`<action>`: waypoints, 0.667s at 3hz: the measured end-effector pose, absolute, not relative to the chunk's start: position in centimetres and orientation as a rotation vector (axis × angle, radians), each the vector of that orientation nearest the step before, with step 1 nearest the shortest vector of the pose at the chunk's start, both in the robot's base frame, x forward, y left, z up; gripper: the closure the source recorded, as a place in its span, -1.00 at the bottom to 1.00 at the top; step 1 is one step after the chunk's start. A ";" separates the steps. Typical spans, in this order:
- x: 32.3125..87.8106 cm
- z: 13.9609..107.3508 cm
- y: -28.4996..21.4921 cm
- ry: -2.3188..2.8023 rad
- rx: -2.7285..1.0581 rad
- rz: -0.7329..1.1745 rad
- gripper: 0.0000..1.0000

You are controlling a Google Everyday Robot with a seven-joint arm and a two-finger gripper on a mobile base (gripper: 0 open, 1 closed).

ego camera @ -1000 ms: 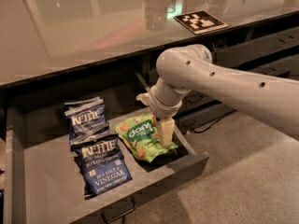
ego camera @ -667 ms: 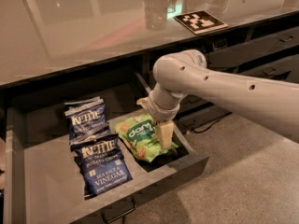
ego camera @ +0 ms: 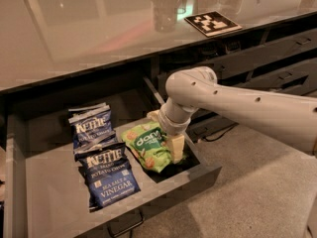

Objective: Pick green rice chip bag from top drawer and place on counter

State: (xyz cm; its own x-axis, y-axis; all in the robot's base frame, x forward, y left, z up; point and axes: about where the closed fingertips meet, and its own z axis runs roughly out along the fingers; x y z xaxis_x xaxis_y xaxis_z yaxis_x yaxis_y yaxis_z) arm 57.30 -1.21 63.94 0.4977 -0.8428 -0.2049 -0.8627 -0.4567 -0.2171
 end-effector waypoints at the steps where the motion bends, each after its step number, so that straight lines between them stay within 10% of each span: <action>1: 57.7 63.3 -1.3 1.446 -2.461 0.108 -1.00; 2: 57.9 62.9 -1.3 1.483 -2.454 0.117 -1.00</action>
Offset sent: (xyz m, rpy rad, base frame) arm 0.0104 -0.0021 -0.0105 -0.0199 0.0389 -0.0551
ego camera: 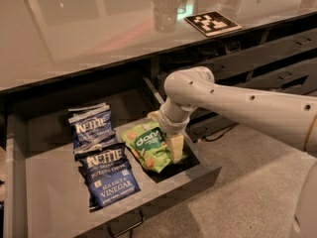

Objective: Pick green rice chip bag from top drawer and place on counter

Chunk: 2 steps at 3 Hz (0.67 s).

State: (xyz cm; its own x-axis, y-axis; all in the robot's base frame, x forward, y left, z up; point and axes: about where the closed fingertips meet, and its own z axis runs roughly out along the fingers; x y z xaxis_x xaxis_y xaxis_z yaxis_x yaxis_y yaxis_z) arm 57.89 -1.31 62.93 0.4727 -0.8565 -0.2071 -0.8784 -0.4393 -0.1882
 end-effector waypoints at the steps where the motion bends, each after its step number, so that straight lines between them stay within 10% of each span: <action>1: 58.4 62.5 -1.0 1.532 -2.492 0.187 -1.00; 2: 58.0 62.4 -1.4 1.570 -2.583 0.326 -1.00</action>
Offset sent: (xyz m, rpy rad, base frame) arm 0.0064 -0.0004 0.0001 -0.1084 0.3196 0.0426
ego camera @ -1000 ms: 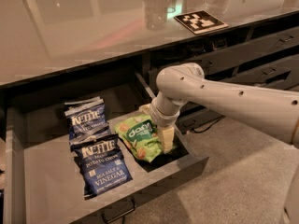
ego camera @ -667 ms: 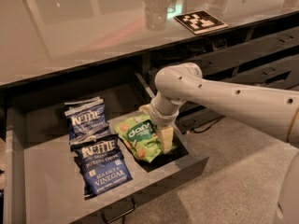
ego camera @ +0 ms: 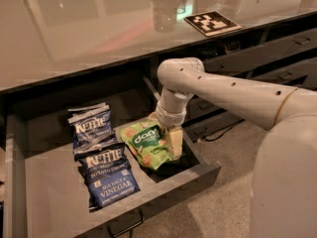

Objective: Pick green rice chip bag from top drawer and place on counter

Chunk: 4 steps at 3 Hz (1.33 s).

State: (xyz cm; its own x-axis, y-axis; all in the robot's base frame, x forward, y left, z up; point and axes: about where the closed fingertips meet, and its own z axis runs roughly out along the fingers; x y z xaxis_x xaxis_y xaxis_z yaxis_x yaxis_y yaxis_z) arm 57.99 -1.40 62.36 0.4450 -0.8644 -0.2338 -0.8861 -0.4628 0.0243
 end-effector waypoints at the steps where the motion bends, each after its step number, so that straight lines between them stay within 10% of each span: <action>1: 57.8 61.9 -1.1 1.569 -2.582 0.343 -1.00; 4: 56.9 57.7 0.7 1.558 -2.558 0.606 -1.00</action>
Offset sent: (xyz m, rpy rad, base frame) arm -0.0074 0.0144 -0.0214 0.0341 0.0476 0.0011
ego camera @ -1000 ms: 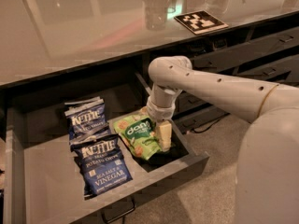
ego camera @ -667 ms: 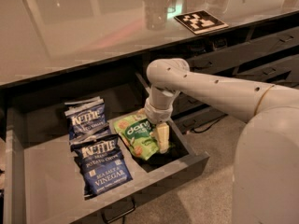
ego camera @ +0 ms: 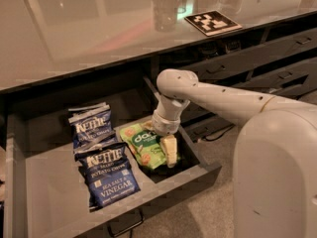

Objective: Pick green rice chip bag from top drawer and place on counter

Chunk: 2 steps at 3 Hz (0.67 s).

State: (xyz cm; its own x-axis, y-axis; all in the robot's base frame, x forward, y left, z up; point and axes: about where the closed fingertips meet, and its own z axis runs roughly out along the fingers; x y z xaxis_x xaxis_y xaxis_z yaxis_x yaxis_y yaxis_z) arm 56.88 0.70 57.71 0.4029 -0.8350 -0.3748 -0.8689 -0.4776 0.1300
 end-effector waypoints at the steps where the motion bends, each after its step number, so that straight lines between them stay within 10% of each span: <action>1: 57.0 57.4 0.5 1.567 -2.529 0.625 -0.62; 2: 57.0 57.4 0.5 1.567 -2.529 0.625 -0.15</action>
Offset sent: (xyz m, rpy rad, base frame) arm 0.0016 -0.0016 -0.0035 0.0193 0.0066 -0.0174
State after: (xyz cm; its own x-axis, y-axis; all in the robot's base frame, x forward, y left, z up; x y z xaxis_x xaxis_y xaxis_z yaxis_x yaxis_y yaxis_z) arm 57.04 0.54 57.43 0.3859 -0.8344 -0.3935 -0.8762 -0.4650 0.1266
